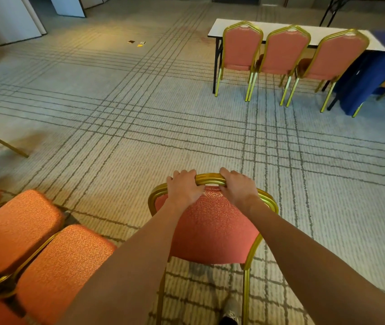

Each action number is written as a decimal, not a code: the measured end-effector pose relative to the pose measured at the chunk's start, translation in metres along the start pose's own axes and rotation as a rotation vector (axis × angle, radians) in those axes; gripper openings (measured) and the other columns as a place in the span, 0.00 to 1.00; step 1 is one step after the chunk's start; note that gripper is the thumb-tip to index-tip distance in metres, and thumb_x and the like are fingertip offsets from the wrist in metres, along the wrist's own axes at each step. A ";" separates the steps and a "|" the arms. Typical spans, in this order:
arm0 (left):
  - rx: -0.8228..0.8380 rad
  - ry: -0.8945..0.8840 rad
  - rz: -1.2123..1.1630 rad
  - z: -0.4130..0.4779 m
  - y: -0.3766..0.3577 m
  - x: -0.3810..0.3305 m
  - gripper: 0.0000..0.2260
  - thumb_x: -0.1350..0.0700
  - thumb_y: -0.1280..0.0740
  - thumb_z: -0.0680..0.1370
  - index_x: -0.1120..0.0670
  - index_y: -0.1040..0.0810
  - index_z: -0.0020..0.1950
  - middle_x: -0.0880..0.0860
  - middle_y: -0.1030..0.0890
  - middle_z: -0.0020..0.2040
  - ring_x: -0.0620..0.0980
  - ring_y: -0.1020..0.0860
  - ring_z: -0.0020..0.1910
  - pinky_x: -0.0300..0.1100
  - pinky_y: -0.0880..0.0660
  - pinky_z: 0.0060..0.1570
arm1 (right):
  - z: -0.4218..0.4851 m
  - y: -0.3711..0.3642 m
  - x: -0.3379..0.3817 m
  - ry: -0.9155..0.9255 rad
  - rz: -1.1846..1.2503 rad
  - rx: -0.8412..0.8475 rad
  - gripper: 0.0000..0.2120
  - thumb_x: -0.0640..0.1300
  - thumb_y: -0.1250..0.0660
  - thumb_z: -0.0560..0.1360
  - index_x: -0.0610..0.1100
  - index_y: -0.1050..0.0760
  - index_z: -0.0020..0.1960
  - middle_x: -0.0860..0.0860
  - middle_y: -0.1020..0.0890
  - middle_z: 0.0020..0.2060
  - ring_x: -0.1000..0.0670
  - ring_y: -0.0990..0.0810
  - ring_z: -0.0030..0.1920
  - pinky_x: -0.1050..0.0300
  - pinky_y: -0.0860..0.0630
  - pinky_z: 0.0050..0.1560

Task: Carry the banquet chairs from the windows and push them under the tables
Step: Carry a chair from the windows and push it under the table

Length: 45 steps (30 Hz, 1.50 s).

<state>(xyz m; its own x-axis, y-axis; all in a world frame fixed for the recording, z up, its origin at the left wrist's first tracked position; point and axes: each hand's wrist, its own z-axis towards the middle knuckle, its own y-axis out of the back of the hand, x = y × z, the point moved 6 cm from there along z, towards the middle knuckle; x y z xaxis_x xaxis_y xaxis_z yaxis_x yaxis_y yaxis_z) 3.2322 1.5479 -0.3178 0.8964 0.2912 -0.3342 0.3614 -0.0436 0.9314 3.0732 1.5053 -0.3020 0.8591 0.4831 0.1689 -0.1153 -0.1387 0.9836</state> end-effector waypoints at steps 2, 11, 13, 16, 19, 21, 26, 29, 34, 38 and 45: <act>0.025 0.023 0.023 0.006 -0.001 -0.010 0.11 0.41 0.35 0.77 0.49 0.25 0.48 0.50 0.21 0.48 0.55 0.27 0.57 0.56 0.32 0.62 | -0.001 0.001 -0.013 -0.011 0.029 0.026 0.13 0.52 0.38 0.82 0.49 0.34 0.63 0.45 0.20 0.50 0.40 0.19 0.50 0.46 0.23 0.46; -0.023 0.045 0.025 0.015 0.000 -0.005 0.13 0.41 0.34 0.75 0.50 0.25 0.43 0.49 0.23 0.43 0.53 0.25 0.50 0.51 0.24 0.49 | 0.008 -0.002 -0.024 -0.003 0.199 -0.103 0.15 0.53 0.32 0.76 0.47 0.28 0.59 0.50 0.21 0.48 0.46 0.20 0.44 0.53 0.28 0.41; -0.031 0.054 0.000 0.023 0.002 -0.006 0.12 0.42 0.34 0.74 0.50 0.26 0.42 0.50 0.22 0.44 0.53 0.25 0.49 0.52 0.24 0.49 | 0.016 0.001 -0.030 -0.022 0.213 -0.107 0.15 0.53 0.31 0.75 0.45 0.26 0.56 0.48 0.22 0.49 0.45 0.20 0.47 0.51 0.26 0.44; -0.033 0.031 0.007 0.036 0.003 -0.004 0.13 0.40 0.33 0.74 0.50 0.27 0.43 0.50 0.23 0.44 0.52 0.25 0.48 0.50 0.25 0.47 | 0.031 0.000 -0.029 -0.062 0.074 -0.081 0.14 0.55 0.34 0.77 0.44 0.25 0.52 0.48 0.19 0.46 0.44 0.18 0.47 0.52 0.29 0.42; -0.085 0.022 -0.005 0.055 0.004 0.002 0.15 0.39 0.32 0.74 0.49 0.30 0.39 0.47 0.25 0.38 0.50 0.25 0.41 0.48 0.27 0.42 | 0.049 -0.002 -0.030 -0.105 -0.006 -0.068 0.13 0.56 0.35 0.77 0.46 0.25 0.50 0.50 0.17 0.42 0.45 0.17 0.44 0.54 0.32 0.38; -0.129 0.006 0.009 0.069 0.006 0.000 0.17 0.39 0.32 0.74 0.48 0.33 0.36 0.46 0.27 0.33 0.50 0.26 0.35 0.46 0.29 0.38 | 0.064 -0.001 -0.036 -0.135 -0.027 -0.070 0.14 0.56 0.35 0.76 0.45 0.25 0.49 0.50 0.17 0.41 0.45 0.17 0.43 0.54 0.33 0.37; -0.146 -0.028 0.061 0.109 0.008 -0.005 0.17 0.39 0.33 0.74 0.49 0.29 0.34 0.46 0.27 0.31 0.50 0.25 0.33 0.44 0.31 0.37 | 0.099 0.003 -0.043 -0.199 -0.040 -0.056 0.15 0.57 0.36 0.75 0.46 0.23 0.49 0.48 0.16 0.44 0.43 0.17 0.46 0.52 0.32 0.40; -0.109 -0.040 0.039 0.131 0.012 -0.005 0.16 0.38 0.33 0.74 0.49 0.26 0.36 0.48 0.22 0.33 0.52 0.22 0.35 0.46 0.25 0.40 | 0.119 0.009 -0.045 -0.229 -0.032 -0.031 0.16 0.59 0.36 0.75 0.47 0.22 0.49 0.46 0.15 0.45 0.41 0.17 0.47 0.51 0.28 0.42; -0.043 -0.197 0.043 0.153 0.010 -0.031 0.16 0.39 0.33 0.73 0.50 0.26 0.37 0.52 0.21 0.35 0.55 0.22 0.36 0.47 0.25 0.41 | 0.119 0.018 -0.069 -0.353 0.009 -0.033 0.16 0.60 0.33 0.73 0.47 0.20 0.46 0.43 0.15 0.44 0.38 0.17 0.47 0.49 0.24 0.46; 0.016 -0.339 0.047 0.164 0.011 -0.061 0.16 0.39 0.33 0.71 0.51 0.25 0.34 0.47 0.24 0.30 0.52 0.22 0.33 0.45 0.23 0.39 | 0.099 0.028 -0.089 -0.460 0.016 -0.081 0.16 0.61 0.33 0.74 0.48 0.21 0.44 0.43 0.15 0.42 0.37 0.17 0.46 0.49 0.25 0.46; 0.016 -0.607 0.024 0.186 0.018 -0.130 0.18 0.39 0.33 0.73 0.51 0.27 0.32 0.47 0.23 0.30 0.51 0.22 0.34 0.43 0.27 0.39 | 0.067 0.055 -0.131 -0.658 0.044 -0.141 0.17 0.62 0.33 0.73 0.47 0.23 0.43 0.42 0.15 0.42 0.36 0.17 0.46 0.49 0.24 0.46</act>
<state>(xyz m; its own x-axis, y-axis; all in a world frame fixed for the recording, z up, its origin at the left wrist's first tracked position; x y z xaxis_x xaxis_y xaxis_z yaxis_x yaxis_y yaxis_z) 3.1698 1.3312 -0.2846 0.8887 -0.3072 -0.3404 0.3390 -0.0595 0.9389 2.9875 1.3757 -0.2740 0.9717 -0.1542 0.1792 -0.1829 -0.0100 0.9831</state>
